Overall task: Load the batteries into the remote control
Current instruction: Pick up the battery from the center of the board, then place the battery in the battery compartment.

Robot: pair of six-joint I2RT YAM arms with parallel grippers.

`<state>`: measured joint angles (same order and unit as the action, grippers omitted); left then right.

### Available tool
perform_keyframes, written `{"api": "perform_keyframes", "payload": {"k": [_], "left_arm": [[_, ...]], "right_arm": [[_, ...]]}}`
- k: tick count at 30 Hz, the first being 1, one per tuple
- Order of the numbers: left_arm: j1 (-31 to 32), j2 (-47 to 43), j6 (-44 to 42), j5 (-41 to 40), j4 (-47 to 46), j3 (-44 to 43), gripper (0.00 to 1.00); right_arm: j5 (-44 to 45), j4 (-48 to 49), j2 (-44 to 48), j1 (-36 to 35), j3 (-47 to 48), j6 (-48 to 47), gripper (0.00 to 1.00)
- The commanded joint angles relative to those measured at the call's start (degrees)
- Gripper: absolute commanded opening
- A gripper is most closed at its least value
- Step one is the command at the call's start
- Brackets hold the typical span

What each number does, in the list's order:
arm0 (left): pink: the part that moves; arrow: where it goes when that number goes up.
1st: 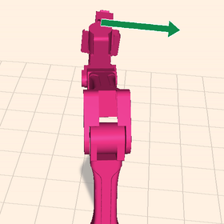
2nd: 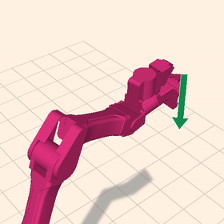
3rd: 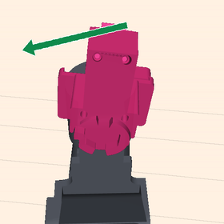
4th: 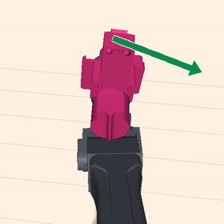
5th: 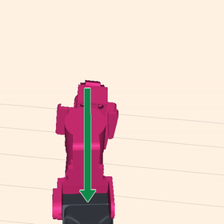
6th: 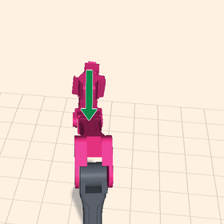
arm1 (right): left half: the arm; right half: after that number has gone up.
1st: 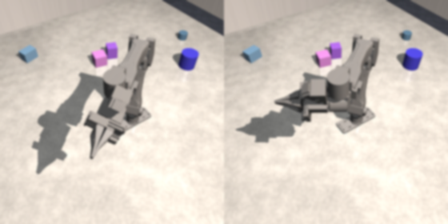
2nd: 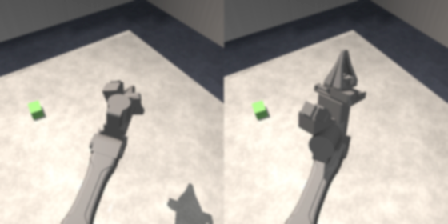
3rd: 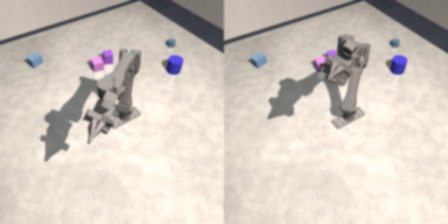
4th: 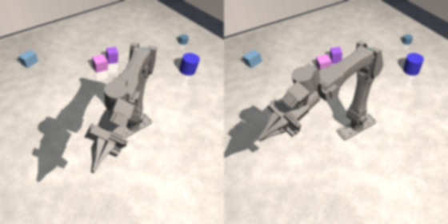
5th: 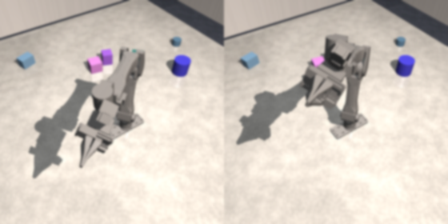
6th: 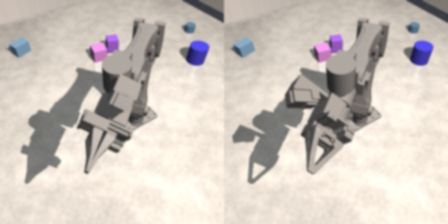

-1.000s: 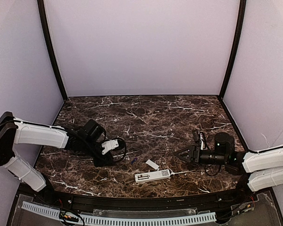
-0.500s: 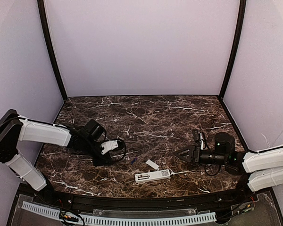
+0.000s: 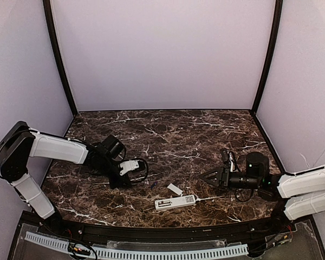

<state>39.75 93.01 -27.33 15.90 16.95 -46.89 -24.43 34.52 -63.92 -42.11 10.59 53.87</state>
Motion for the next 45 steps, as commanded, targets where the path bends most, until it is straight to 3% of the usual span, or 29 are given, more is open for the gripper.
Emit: {"api": "perform_keyframes", "payload": {"k": [1,5,9,14,23,30,40,45], "left_arm": [[-0.28,1.24,-1.25,1.29,3.45,-0.97,0.13],[-0.22,1.38,-0.65,0.75,3.60,-1.26,0.01],[2.18,-0.53,1.90,-2.02,7.42,-4.63,0.00],[7.35,-2.34,5.83,-5.77,17.69,-14.88,0.00],[16.67,5.03,7.27,-2.70,35.89,-31.06,0.00],[21.07,11.41,8.10,-2.06,38.21,-36.50,0.00],[24.07,17.26,9.03,-2.14,36.46,-39.97,0.00],[24.86,19.36,9.28,-2.38,35.73,-40.71,0.00]], "right_arm": [[-0.33,1.54,0.57,0.60,0.24,-0.52,0.71],[-0.33,1.09,1.24,0.79,0.05,-0.70,0.71],[-0.13,0.28,1.43,0.80,0.05,-1.12,0.71],[0.16,-2.32,0.90,0.80,0.84,-2.59,0.71],[-0.03,-6.65,-1.99,0.89,2.15,-4.75,0.73],[-2.07,-5.81,-6.32,0.83,2.93,-5.85,0.72],[-6.13,-2.13,-15.12,-0.90,5.06,-5.98,0.52],[-6.44,-0.24,-18.46,-3.00,5.80,-5.10,0.49]]}}
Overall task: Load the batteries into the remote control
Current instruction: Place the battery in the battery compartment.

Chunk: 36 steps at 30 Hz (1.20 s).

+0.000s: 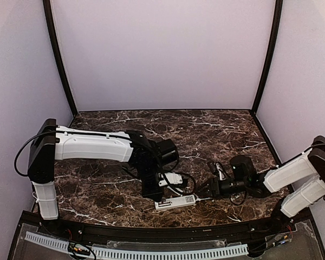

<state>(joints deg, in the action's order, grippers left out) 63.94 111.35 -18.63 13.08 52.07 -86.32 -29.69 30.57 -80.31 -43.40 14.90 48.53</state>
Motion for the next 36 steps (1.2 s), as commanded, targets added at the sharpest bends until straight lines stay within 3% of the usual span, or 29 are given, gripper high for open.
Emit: {"api": "perform_keyframes", "payload": {"k": [1,25,36], "left_arm": [[0.70,1.26,0.55,0.53,0.55,-1.36,0.00],[1.29,7.31,2.74,2.91,2.23,-4.56,0.00],[1.36,9.32,3.57,5.26,-1.17,-4.19,0.00]], "right_arm": [[-1.08,3.91,-2.80,-2.11,1.73,0.35,0.48],[-0.87,5.62,-6.94,-4.39,1.76,1.43,0.37],[-2.15,9.73,-9.38,-4.84,1.02,3.11,0.28]]}}
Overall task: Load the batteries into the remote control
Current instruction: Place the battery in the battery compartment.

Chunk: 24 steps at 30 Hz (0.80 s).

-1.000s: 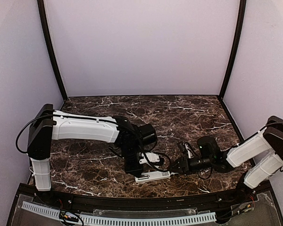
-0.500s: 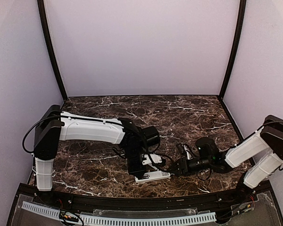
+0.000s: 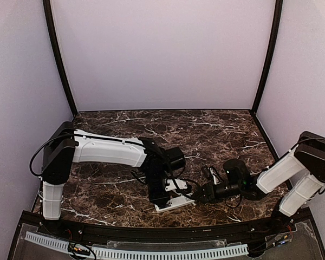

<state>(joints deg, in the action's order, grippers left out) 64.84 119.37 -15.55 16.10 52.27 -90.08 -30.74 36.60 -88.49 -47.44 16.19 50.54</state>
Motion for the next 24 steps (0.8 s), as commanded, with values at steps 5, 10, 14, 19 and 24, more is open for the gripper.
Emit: {"api": "perform_keyframes", "payload": {"k": [5,10,14,19,24], "left_arm": [[0.38,1.95,1.33,5.10,-3.43,0.39,0.00],[0.28,2.00,2.57,7.21,-5.56,1.26,0.00],[-0.16,1.94,4.28,9.72,-8.80,3.23,0.00],[-0.58,1.61,6.37,11.98,-13.65,5.83,0.00],[-0.84,1.41,6.89,12.11,-16.75,8.56,0.00]], "right_arm": [[-1.42,5.28,-2.20,-1.18,-0.41,1.70,0.26],[-1.56,6.68,-3.04,-1.51,-0.54,2.37,0.23],[-1.94,8.61,-3.85,-1.77,-0.80,3.27,0.21],[-1.85,10.03,-4.53,-2.26,-1.11,3.96,0.18],[-2.13,11.65,-5.50,-2.46,-1.25,4.69,0.16]]}}
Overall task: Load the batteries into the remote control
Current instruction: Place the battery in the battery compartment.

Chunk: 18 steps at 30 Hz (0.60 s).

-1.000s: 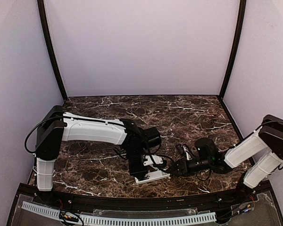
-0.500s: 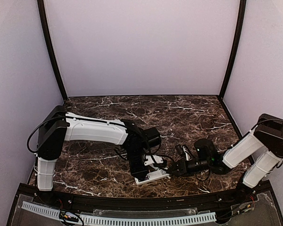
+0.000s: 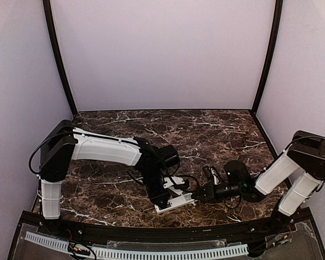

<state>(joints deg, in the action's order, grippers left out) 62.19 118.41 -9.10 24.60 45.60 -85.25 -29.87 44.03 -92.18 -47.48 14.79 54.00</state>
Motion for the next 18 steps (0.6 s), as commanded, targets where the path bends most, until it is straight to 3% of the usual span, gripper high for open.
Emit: {"api": "perform_keyframes", "payload": {"k": [1,9,13,18], "left_arm": [[1.84,2.36,0.52,3.55,-10.88,4.11,0.00],[1.47,2.66,1.68,3.98,-14.29,8.99,0.00],[1.37,2.07,2.26,4.55,-15.37,10.47,0.05],[1.10,1.83,1.58,3.22,-13.81,9.29,0.07]], "right_arm": [[-3.00,4.53,-2.03,-2.43,0.11,1.47,0.16],[-3.11,5.53,-2.91,-2.91,0.41,2.00,0.14],[-3.00,5.50,-2.87,-2.91,0.37,1.97,0.13],[-2.88,4.58,-1.86,-2.97,0.31,1.78,0.13]]}}
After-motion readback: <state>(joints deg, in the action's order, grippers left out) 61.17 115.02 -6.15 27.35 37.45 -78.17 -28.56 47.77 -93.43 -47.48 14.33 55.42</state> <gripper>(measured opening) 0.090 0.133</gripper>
